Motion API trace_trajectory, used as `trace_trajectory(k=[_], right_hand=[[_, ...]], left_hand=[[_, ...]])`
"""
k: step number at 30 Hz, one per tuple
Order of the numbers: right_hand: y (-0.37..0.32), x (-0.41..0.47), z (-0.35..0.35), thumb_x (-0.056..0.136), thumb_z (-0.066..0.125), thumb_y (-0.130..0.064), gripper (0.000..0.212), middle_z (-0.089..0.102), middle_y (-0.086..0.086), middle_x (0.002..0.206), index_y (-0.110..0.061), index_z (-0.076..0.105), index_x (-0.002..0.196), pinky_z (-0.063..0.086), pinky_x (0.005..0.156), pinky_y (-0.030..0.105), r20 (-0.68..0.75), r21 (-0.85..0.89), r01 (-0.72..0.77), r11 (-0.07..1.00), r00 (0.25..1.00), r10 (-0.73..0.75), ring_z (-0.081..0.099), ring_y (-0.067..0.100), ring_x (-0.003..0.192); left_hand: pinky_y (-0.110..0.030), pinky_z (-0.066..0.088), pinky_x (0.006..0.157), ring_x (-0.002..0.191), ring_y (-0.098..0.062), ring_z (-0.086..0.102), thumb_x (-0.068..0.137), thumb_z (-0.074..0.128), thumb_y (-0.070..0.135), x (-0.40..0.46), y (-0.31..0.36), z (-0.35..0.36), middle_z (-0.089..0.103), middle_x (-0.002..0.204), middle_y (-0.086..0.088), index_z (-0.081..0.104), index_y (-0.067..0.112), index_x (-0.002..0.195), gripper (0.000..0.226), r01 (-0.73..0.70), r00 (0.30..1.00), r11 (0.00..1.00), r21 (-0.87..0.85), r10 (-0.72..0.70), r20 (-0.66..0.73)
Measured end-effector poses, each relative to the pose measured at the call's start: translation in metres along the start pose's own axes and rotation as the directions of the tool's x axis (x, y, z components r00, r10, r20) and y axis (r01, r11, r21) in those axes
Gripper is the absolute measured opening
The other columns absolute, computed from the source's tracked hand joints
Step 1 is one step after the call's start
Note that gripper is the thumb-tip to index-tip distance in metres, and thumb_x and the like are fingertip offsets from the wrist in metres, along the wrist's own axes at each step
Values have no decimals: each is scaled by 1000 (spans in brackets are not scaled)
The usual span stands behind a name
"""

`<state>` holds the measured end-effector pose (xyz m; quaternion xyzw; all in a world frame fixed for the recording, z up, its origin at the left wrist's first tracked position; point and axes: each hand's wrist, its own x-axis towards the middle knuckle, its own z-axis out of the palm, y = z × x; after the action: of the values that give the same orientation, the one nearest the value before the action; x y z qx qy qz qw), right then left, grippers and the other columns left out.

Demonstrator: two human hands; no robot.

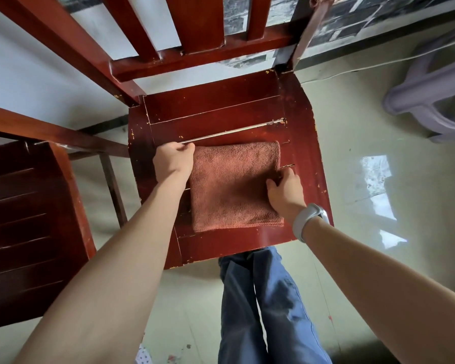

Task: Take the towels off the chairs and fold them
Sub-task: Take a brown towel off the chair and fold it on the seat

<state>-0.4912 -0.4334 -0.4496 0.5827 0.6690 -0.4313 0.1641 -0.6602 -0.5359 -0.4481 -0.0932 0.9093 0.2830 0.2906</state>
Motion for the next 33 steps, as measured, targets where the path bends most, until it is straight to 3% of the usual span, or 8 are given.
trace_trajectory(k=[5, 9, 13, 16, 24, 27, 30, 33], right_hand=[[-1, 0, 1, 93, 47, -16, 32, 42, 19, 127, 2, 42, 119, 33, 81, 30, -12, 3, -27, 1000, 1000, 27, 47, 34, 109], [0, 2, 2, 92, 49, -17, 33, 45, 19, 126, 1, 45, 119, 36, 84, 32, -31, 19, -21, 1000, 999, 21, 48, 35, 109], [1, 0, 2, 89, 51, -19, 32, 54, 16, 114, -2, 50, 116, 38, 78, 30, -55, 97, 8, 995, 999, -3, 52, 30, 96], [4, -5, 1, 91, 50, -24, 31, 59, 11, 104, -4, 54, 114, 38, 77, 27, -80, 183, 27, 983, 997, -12, 52, 25, 90], [8, -2, -4, 91, 50, -19, 33, 58, 9, 102, -4, 54, 121, 46, 92, 39, 80, 377, -58, 924, 996, 30, 54, 21, 94], [10, -6, -11, 92, 49, -17, 27, 61, 7, 97, -9, 54, 117, 51, 79, 36, 190, 536, -137, 833, 981, 39, 58, 20, 88], [16, -19, -26, 93, 48, -18, 20, 60, 2, 95, -20, 53, 113, 47, 68, 29, 265, 649, -200, 734, 964, 28, 59, 15, 85], [25, -40, -46, 94, 47, -17, 15, 56, 2, 91, -26, 54, 103, 44, 59, 24, 264, 689, -196, 697, 965, 10, 55, 14, 80]], left_hand=[[-27, 44, 86, 102, -24, 61, 89, 57, 29, 6, -5, 5, 67, 111, -10, 66, 7, 110, 31, 56, 995, 995, -82, -63, -83], [-27, 40, 83, 108, -27, 57, 93, 48, 31, -1, -6, 9, 63, 116, -13, 60, 4, 112, 35, -70, 993, 998, 4, 70, -92], [-25, 39, 81, 98, -16, 54, 92, 46, 40, -17, -25, 2, 57, 117, -8, 52, 8, 117, 41, -89, 996, 988, -129, 90, 0], [-28, 41, 87, 107, -19, 53, 91, 48, 41, -39, -49, 0, 55, 122, -8, 47, 10, 126, 47, -96, 986, 994, -59, 103, 129], [-26, 41, 82, 97, -13, 54, 89, 56, 31, -43, -45, 1, 58, 114, -1, 53, 10, 123, 40, 164, 958, 961, -222, -102, 267], [-28, 40, 82, 85, -11, 57, 90, 56, 28, -46, -37, -7, 61, 98, 2, 59, 14, 109, 25, 279, 909, 905, -320, -142, 392], [-33, 43, 84, 89, -12, 58, 92, 52, 31, -58, -30, -18, 59, 100, 2, 53, 20, 110, 21, 325, 866, 875, -360, -123, 484], [-31, 45, 81, 90, -9, 54, 93, 47, 36, -83, -21, -32, 55, 100, 7, 46, 25, 118, 27, 256, 843, 911, -324, -47, 536]])
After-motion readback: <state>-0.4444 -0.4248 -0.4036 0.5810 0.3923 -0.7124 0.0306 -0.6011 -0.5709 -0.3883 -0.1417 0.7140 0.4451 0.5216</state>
